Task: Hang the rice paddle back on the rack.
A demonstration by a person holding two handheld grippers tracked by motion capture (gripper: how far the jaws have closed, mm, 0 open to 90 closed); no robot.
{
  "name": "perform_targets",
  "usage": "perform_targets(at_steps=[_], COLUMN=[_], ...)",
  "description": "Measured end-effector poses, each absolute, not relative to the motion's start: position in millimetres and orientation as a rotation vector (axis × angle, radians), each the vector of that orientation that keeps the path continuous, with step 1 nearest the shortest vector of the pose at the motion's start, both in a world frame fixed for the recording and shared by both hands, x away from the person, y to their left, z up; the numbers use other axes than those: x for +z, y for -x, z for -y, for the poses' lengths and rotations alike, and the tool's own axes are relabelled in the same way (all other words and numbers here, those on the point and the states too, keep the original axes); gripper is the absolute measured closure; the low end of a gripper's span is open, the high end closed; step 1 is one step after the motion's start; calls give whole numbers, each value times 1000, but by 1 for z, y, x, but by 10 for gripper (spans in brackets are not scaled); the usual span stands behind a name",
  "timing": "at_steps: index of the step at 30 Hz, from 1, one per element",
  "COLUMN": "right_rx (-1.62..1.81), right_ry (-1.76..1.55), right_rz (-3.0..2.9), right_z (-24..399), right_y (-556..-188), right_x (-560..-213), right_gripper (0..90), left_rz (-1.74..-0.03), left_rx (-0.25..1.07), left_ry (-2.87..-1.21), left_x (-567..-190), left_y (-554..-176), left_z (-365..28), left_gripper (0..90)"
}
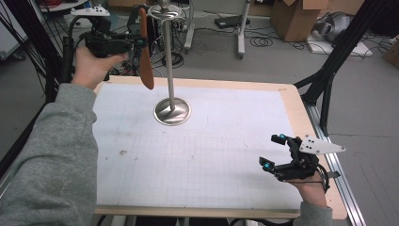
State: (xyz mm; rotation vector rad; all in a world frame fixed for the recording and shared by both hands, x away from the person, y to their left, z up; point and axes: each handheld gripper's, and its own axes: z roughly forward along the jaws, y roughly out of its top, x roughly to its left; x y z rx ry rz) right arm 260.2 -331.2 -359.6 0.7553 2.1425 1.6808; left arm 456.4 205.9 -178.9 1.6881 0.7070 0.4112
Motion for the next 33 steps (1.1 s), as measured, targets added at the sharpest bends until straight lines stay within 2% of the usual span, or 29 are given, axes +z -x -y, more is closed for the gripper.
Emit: perform_targets(at_steps=[22,28,29,30,33], right_rx=[1676,1682,1683,1684,1683], right_ry=[-754,-762,-764,-762,-758], right_rz=[-2149,-2141,-2141,-2138,-2138], right_z=[328,329,329,329,329], right_y=[-261,-261,-261,-261,-260], right_x=[-360,-360,-360,-360,-359], right_gripper=[56,56,56,56,56], left_rz=[-736,-721,-717,-710,-701], left_rx=[432,474,474,474,470], left_ry=[-1715,-1722,-1714,-1714,-1720], left_x=[-182,-182,-183,-184,-188], left_y=[-459,-455,-454,-451,-446], left_z=[-204,-205,-206,-208,-210], left_gripper=[637,455,455,409,358])
